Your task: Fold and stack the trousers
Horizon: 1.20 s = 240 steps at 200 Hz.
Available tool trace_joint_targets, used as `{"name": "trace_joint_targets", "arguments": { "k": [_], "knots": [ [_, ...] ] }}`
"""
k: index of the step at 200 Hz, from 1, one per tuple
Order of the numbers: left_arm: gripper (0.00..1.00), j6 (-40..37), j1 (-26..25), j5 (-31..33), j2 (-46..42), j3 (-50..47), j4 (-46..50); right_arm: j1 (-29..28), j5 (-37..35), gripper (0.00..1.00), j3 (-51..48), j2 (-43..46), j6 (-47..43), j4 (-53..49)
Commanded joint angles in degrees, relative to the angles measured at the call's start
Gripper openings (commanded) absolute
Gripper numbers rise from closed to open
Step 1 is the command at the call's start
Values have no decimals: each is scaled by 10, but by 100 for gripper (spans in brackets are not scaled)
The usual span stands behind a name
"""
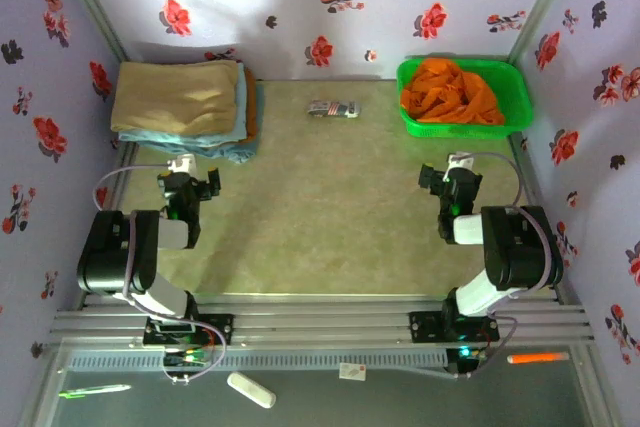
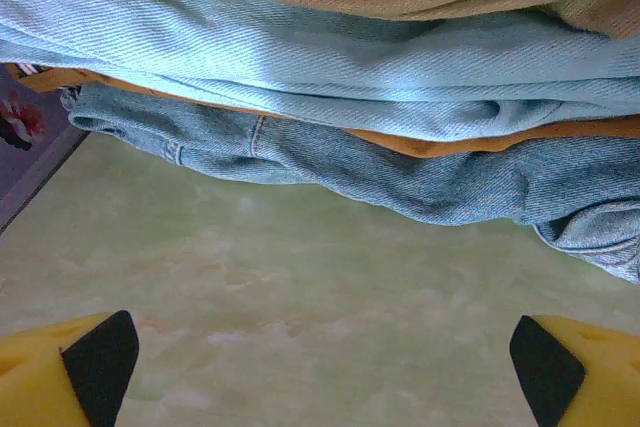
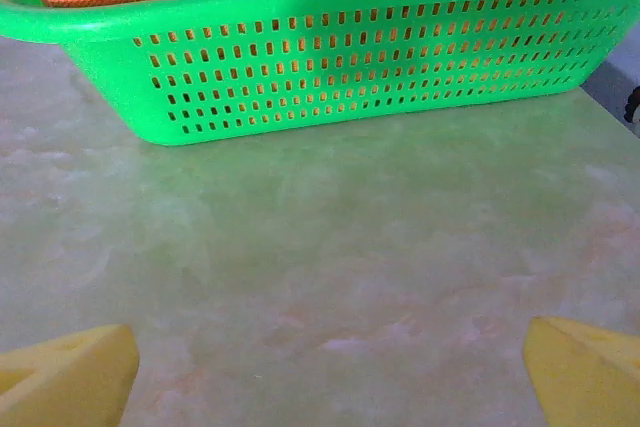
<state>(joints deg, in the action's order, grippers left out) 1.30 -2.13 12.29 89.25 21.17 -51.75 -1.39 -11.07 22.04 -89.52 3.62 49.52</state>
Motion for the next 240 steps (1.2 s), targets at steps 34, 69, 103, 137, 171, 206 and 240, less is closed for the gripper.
{"name": "trace_joint_targets", "arguments": {
  "k": [34,69,103,137,171,206,240],
  "knots": [
    [100,-13,2,-9,-7,9,-3,3,5,99,5,3,13,6],
    [100,-13,2,-8,-7,9,-4,3,6,99,5,3,13,6],
    [100,-13,2,-8,-7,9,-3,3,6,99,4,3,13,6],
    [100,-13,2,-8,-7,9,-3,3,6,99,5,3,13,6],
    [100,-13,2,-9,-7,9,-2,3,5,99,5,3,14,6],
    [100,-11,2,-10,-7,10,-2,4,7,99,4,3,14,7],
    [100,1,13,-11,-8,13,6,3,7,99,5,2,14,6]
  ]
}}
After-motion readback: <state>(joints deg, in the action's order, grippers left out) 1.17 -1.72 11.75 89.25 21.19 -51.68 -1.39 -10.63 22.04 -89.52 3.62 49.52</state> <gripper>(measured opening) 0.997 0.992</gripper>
